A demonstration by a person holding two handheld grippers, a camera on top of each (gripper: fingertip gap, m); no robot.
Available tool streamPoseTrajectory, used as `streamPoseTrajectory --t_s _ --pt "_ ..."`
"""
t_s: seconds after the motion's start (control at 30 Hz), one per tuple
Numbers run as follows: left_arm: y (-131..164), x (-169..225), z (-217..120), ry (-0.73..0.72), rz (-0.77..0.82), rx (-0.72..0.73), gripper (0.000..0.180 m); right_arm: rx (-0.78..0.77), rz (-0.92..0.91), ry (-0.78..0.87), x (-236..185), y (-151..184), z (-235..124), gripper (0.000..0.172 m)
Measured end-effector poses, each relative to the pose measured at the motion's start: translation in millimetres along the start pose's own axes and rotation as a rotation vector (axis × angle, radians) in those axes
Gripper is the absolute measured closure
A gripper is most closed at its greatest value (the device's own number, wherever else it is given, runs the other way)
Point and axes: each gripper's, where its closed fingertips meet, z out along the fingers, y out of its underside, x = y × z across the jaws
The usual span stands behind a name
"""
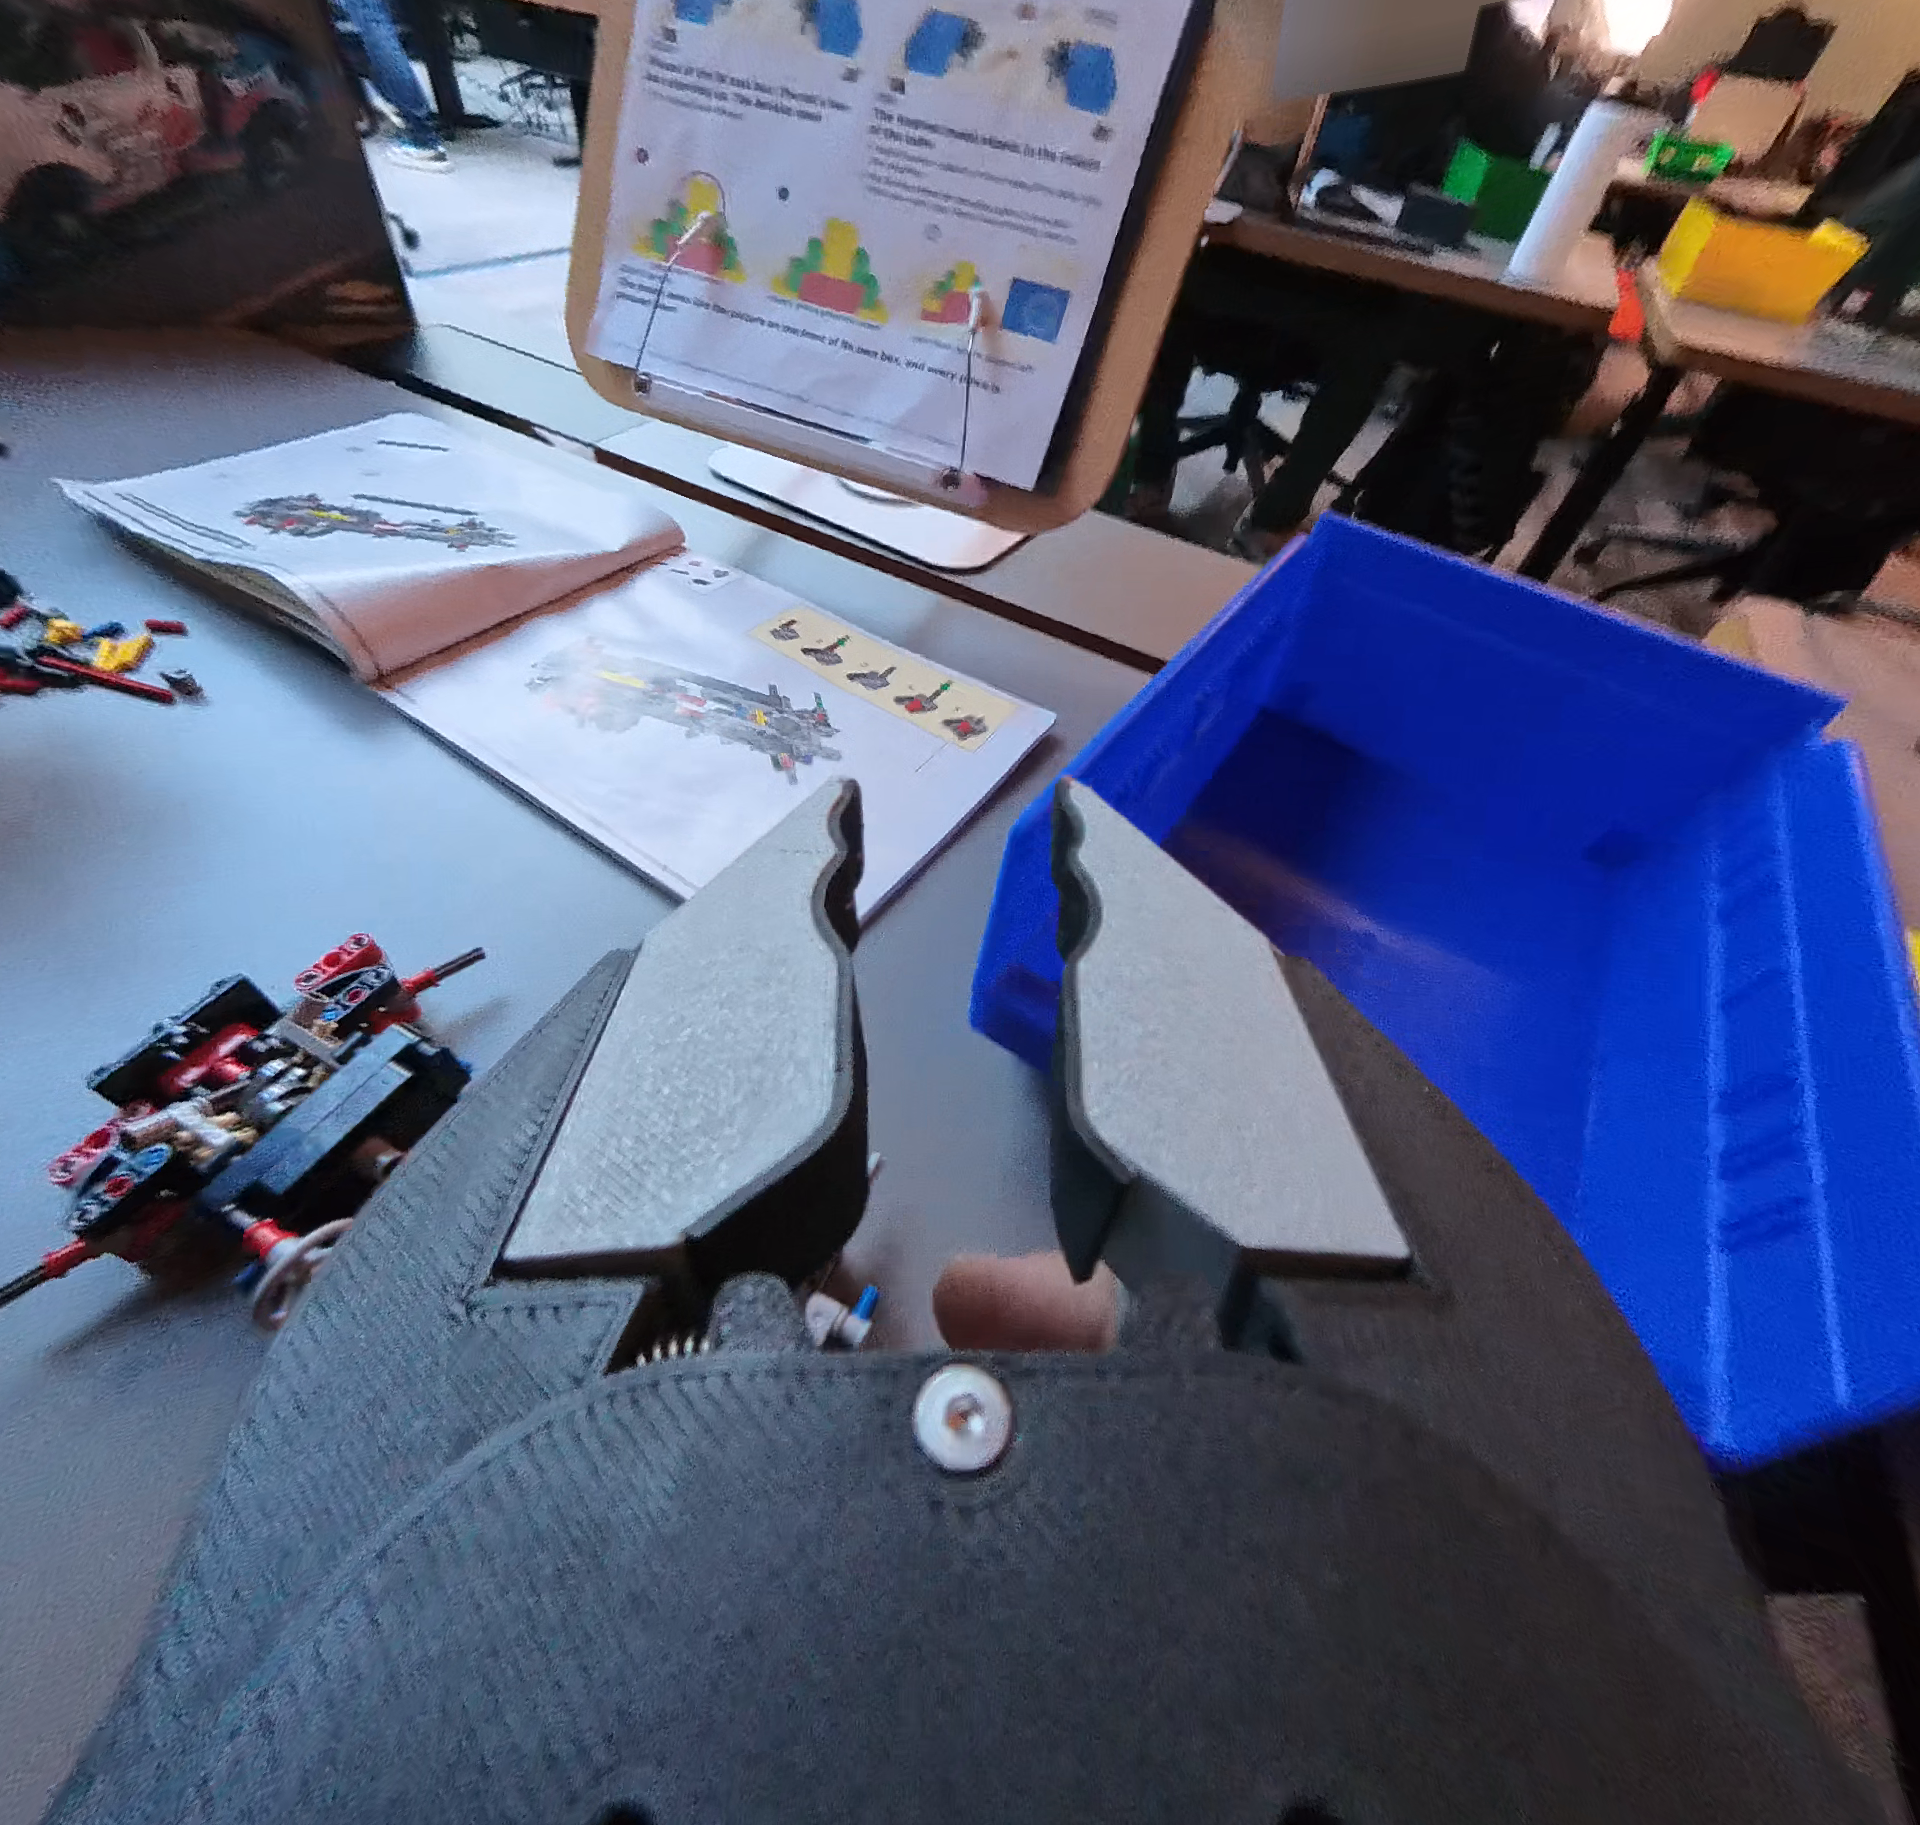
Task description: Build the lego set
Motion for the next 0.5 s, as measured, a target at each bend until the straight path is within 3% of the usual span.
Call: streamPoseTrajectory --t_s 0.13,0.23,0.3,0.4,0.5 --pt "5 -43 -20 -0.149 -0.005 -0.022 0.142 0.008 0.024 -0.03 -9 -8 7 0.137" --pt "-8 -64 -54 -0.128 -0.162 0.097 0.149 -0.019 -0.042 -0.071 -31 -15 20 0.136" --pt "-15 -70 -83 -0.112 -0.179 0.137 0.15 -0.072 -0.1 -0.12 -48 -13 27 0.133" --pt "0 -86 -117 -0.185 -0.122 0.026 0.143 -0.122 -0.163 -0.167 -65 -4 31 0.134" --pt "37 -102 -128 -0.236 -0.078 -0.173 0.142 -0.133 -0.153 -0.186 -70 5 34 0.135"
